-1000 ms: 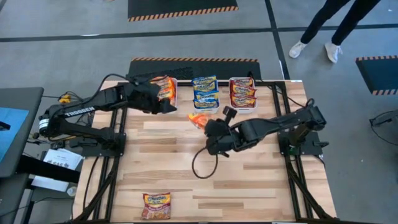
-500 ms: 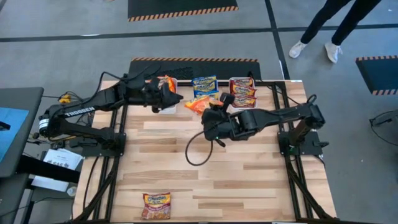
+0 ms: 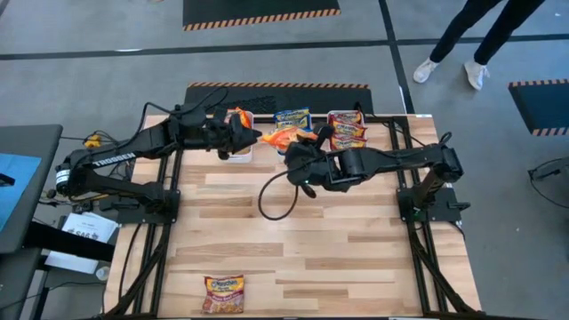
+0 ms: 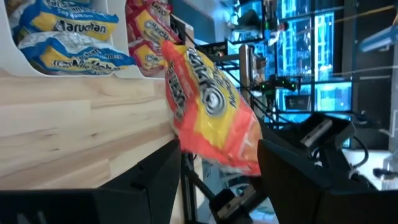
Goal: Sort Maruchan noodles
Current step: Put the orange noodle pack into the left white bin
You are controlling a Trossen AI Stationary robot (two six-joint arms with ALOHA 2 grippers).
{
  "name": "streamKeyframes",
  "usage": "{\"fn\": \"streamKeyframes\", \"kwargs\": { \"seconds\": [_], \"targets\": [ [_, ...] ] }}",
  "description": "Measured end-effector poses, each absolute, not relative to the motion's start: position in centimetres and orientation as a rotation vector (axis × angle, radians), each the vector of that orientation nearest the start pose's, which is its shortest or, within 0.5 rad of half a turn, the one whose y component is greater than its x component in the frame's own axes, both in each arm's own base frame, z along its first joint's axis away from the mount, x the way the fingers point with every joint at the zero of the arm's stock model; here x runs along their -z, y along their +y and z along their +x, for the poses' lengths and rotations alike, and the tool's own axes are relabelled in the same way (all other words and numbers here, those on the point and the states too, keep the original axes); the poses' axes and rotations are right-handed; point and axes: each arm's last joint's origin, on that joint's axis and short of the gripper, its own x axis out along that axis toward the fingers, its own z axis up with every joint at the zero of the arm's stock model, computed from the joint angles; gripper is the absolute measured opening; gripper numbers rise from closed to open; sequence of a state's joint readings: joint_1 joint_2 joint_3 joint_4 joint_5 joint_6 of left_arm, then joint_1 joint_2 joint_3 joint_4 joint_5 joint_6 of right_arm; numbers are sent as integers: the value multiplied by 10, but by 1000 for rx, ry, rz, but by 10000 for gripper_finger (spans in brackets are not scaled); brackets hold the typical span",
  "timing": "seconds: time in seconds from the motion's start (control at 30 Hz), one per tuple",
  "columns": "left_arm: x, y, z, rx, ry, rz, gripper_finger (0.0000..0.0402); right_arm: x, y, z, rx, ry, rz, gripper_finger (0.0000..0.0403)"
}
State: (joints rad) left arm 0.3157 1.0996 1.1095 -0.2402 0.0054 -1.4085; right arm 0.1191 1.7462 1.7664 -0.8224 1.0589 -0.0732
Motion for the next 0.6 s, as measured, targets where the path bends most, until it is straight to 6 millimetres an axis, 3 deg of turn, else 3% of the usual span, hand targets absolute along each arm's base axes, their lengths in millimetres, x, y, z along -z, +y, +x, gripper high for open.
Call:
{"fn": "streamKeyframes", "kwargs": {
  "seconds": [0.37,0.6],
  "targets": [
    [-380,74,227,-418,-54,-1471,199,-383,17,382,864,628,-610,13],
    [-382,74,227,-415,-79,-1500,199,-386,11,386,841,595,-577,13]
  ]
}}
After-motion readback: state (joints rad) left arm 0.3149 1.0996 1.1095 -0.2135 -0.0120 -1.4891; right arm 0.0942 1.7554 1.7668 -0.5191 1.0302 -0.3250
